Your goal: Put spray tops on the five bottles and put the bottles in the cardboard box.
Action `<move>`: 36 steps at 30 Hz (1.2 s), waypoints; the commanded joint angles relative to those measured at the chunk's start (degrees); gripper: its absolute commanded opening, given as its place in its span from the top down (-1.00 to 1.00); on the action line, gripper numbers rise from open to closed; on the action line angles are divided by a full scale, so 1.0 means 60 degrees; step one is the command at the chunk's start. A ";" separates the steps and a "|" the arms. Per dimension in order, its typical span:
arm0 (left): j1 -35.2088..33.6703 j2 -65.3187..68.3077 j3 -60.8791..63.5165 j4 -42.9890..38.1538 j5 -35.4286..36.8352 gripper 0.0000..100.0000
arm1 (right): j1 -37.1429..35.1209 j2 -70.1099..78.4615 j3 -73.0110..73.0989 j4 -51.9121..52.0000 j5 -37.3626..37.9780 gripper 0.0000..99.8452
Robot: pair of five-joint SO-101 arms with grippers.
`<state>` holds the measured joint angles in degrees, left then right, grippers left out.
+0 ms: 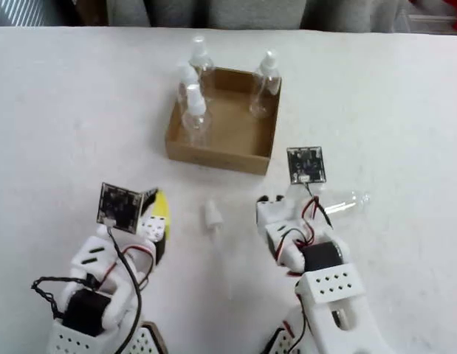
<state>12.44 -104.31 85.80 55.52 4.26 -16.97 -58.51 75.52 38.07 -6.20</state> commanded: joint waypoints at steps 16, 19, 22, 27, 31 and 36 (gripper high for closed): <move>0.1634 0.9546 -0.5861 -0.0190 0.3267 0.95 | 0.2571 -0.0256 0.0967 -0.1487 0.0147 0.92; 0.1941 0.9883 -0.5846 -0.0190 0.3912 0.95 | 0.3553 -0.0183 0.1187 -0.1810 0.0161 0.92; 0.1956 1.0161 -0.5832 -0.0190 0.4542 0.84 | 0.4212 -0.0183 0.1480 -0.2073 0.0161 0.92; 0.2264 1.1026 -0.5846 -0.0190 0.4601 0.64 | 0.4315 -0.0183 0.1568 -0.2220 0.0161 0.92; 0.2337 1.2066 -0.6037 -0.0293 0.4601 0.68 | 0.4286 -0.0183 0.1568 -0.2220 0.0161 0.92; 0.2352 1.3223 -0.6637 -0.0322 0.4659 0.68 | 0.4286 -0.0183 0.1582 -0.2176 0.0469 0.92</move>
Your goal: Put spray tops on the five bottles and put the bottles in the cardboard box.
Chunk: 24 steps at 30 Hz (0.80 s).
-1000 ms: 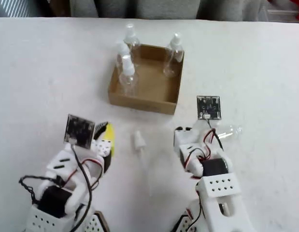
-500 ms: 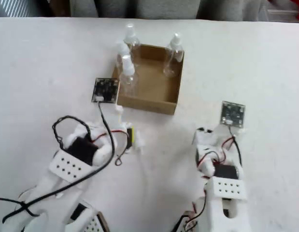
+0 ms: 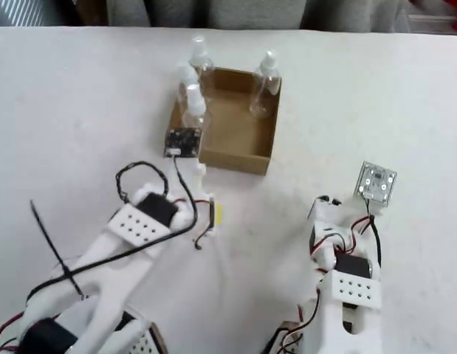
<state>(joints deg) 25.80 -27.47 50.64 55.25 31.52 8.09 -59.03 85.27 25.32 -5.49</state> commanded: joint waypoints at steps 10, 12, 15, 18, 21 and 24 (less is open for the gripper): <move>0.0125 0.2571 -0.1846 -0.0278 0.0996 0.67 | -0.0110 -0.0095 0.0161 -0.0095 0.0571 0.92; 0.0110 0.2967 -0.2037 -0.0278 0.0996 0.67 | -0.0110 -0.0095 0.0161 -0.0081 0.0571 0.92; 0.0066 0.3495 -0.2330 -0.0278 0.0996 0.67 | -0.0125 -0.0095 0.0161 -0.0081 0.0571 0.92; 0.0125 0.3890 -0.2491 -0.0278 0.1011 0.67 | -0.0198 -0.0095 0.0161 -0.0066 0.0571 0.92; 0.0125 0.4095 -0.2505 -0.0308 0.1304 0.67 | -0.0198 -0.0095 0.0161 -0.0066 0.0586 0.92; 0.0139 0.4110 -0.2447 -0.0484 0.1333 0.59 | -0.0198 -0.0095 0.0161 -0.0066 0.0586 0.92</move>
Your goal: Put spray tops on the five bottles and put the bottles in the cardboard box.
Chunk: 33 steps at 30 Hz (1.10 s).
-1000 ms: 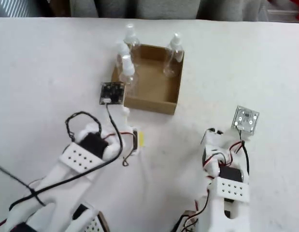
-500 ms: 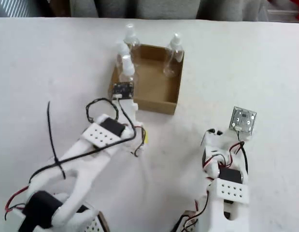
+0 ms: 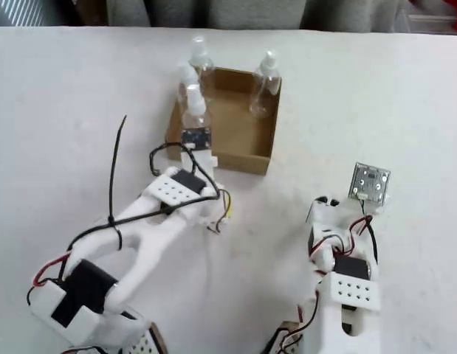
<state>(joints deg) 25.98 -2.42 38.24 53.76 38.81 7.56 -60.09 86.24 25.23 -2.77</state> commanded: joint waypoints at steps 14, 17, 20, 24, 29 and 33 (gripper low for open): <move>0.0022 0.0022 -0.0352 -0.0249 0.0117 0.54 | -0.0110 0.0081 0.0088 -0.0081 0.0132 0.92; 0.0022 0.0022 -0.0352 -0.0249 0.0117 0.55 | -0.0110 0.0081 0.0088 -0.0081 0.0132 0.92; 0.0022 0.0183 -0.0352 -0.0366 0.0117 0.55 | -0.0110 0.0081 0.0088 -0.0081 0.0132 0.92; 0.0066 0.1165 -0.0659 -0.0571 0.0117 0.55 | -0.0125 0.0081 0.0088 -0.0081 0.0132 0.92; 0.0007 0.2029 -0.1275 -0.0557 0.0147 0.55 | -0.0125 0.0081 0.0088 -0.0081 0.0132 0.92; 0.0081 0.2088 -0.1275 -0.0557 0.0117 0.55 | -0.0125 0.0081 0.0088 -0.0081 0.0132 0.92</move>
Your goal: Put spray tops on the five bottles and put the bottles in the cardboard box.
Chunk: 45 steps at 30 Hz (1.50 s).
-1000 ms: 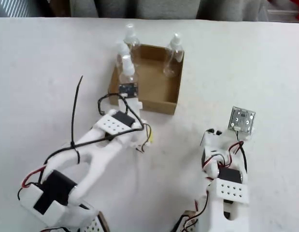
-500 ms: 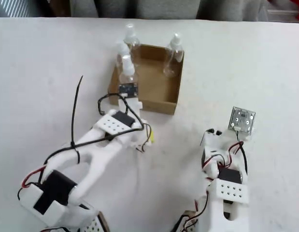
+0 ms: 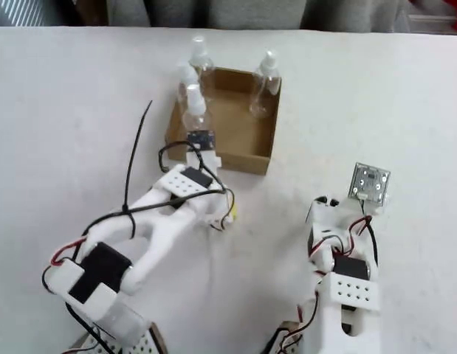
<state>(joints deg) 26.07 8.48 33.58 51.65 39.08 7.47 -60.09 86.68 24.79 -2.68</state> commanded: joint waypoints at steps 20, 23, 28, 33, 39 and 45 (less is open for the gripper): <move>-0.0476 0.0256 -0.1128 0.0484 -0.0571 0.96 | -0.0110 0.0007 -0.0044 -0.0007 0.0044 0.92; -0.0564 0.0256 -0.1026 0.0234 -0.1201 0.96 | -0.0110 -0.0007 -0.0264 0.0095 0.0015 0.92; -0.0505 0.0256 -0.1026 0.0249 -0.1670 0.96 | -0.0066 -0.0007 -0.1451 0.1311 0.0015 0.92; -0.0505 0.0066 -0.0777 0.0249 -0.2139 0.96 | -0.0066 0.0022 -0.3033 0.3026 0.0000 0.92; -0.0374 -0.1516 0.0835 -0.0718 -0.2857 0.96 | 0.0549 0.0095 -0.4996 0.4857 0.0059 0.92; -0.0081 -0.2278 0.1802 -0.1553 -0.2872 0.96 | 0.0799 0.0110 -0.6462 0.6469 0.0322 0.92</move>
<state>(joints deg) 24.84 -1.54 44.04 43.91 22.37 11.69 -59.30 53.98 59.43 -2.77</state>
